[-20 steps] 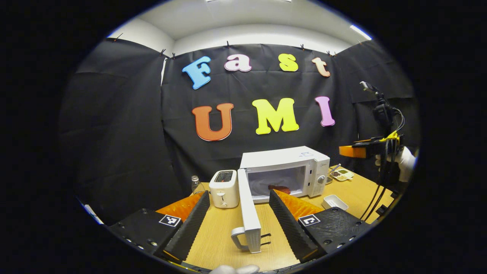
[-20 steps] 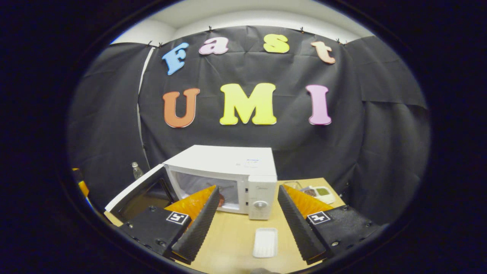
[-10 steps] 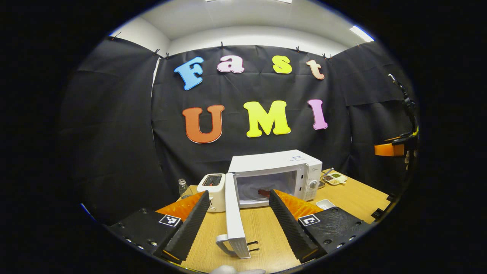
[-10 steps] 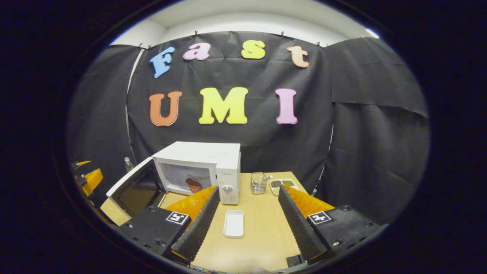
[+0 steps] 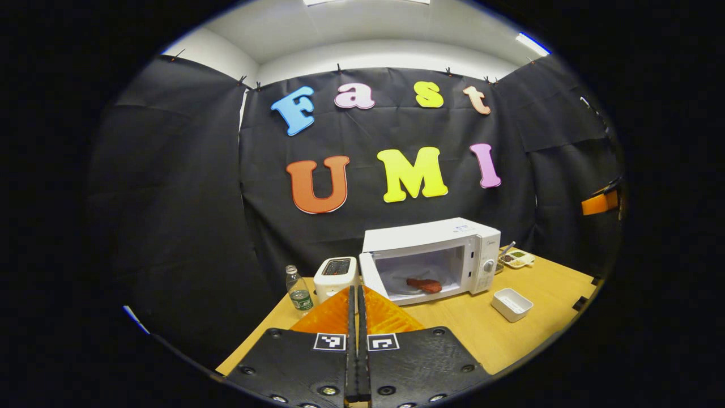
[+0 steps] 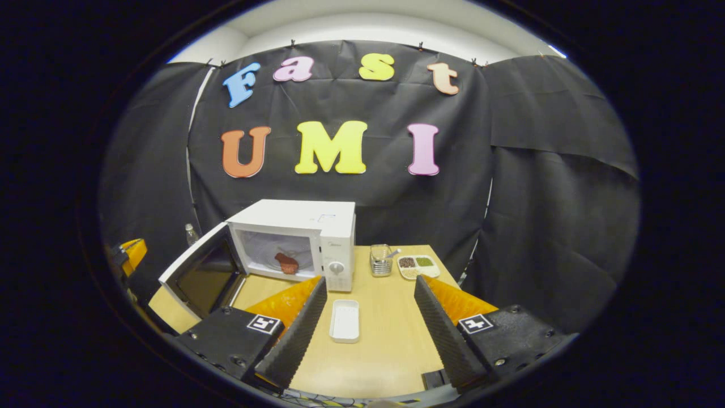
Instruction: Open the microwave oven with the left hand, put the food in, and close the microwave oven.
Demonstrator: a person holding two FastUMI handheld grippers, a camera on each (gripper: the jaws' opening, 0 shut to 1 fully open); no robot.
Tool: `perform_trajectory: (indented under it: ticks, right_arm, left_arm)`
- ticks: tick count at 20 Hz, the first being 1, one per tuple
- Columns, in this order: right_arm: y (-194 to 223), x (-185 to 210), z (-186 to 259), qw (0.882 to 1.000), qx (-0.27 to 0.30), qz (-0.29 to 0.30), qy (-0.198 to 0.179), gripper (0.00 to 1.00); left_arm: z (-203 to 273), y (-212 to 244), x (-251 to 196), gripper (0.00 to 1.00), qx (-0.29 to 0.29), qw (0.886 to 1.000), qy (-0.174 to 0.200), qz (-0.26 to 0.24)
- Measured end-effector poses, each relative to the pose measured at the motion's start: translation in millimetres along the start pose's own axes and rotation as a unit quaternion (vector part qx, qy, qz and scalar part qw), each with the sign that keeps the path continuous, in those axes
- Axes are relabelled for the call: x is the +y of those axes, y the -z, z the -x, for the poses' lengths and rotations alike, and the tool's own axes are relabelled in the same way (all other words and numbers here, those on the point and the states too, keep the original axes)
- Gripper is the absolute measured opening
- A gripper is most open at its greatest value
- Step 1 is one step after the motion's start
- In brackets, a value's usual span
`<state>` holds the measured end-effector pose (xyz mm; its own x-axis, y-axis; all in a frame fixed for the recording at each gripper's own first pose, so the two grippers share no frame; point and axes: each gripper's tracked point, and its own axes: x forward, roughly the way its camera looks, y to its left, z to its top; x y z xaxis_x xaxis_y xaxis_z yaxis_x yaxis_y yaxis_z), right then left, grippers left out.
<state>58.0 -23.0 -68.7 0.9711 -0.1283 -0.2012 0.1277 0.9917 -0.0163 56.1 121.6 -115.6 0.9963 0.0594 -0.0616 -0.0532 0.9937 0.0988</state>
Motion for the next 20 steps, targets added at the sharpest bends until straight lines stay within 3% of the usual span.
perform_trajectory:
  ticks: [2, 3, 4, 10, 20]
  right_arm:
    - [0, -2, 3, 1.000, 0.003, 0.001, 0.001, 0.99]
    - [1, -4, 6, 1.000, 0.006, 0.002, 0.003, 0.91]
    - [2, -6, 9, 1.000, 0.008, 0.004, 0.004, 0.99]
    - [13, -26, 25, 0.999, 0.030, 0.014, 0.019, 0.99]
    - [16, -44, 27, 0.999, 0.042, 0.013, 0.013, 0.99]
  left_arm:
    - [-4, 30, 16, 0.00, 0.027, 1.000, -0.013, 0.007]
    - [-5, 41, 20, 0.00, 0.035, 0.999, -0.017, 0.011]
    - [-7, 56, 24, 0.00, 0.049, 0.999, -0.017, 0.013]
    - [-19, 120, 21, 0.00, 0.101, 0.995, -0.020, 0.007]
    - [-31, 121, -50, 0.00, 0.096, 0.995, 0.029, 0.014]
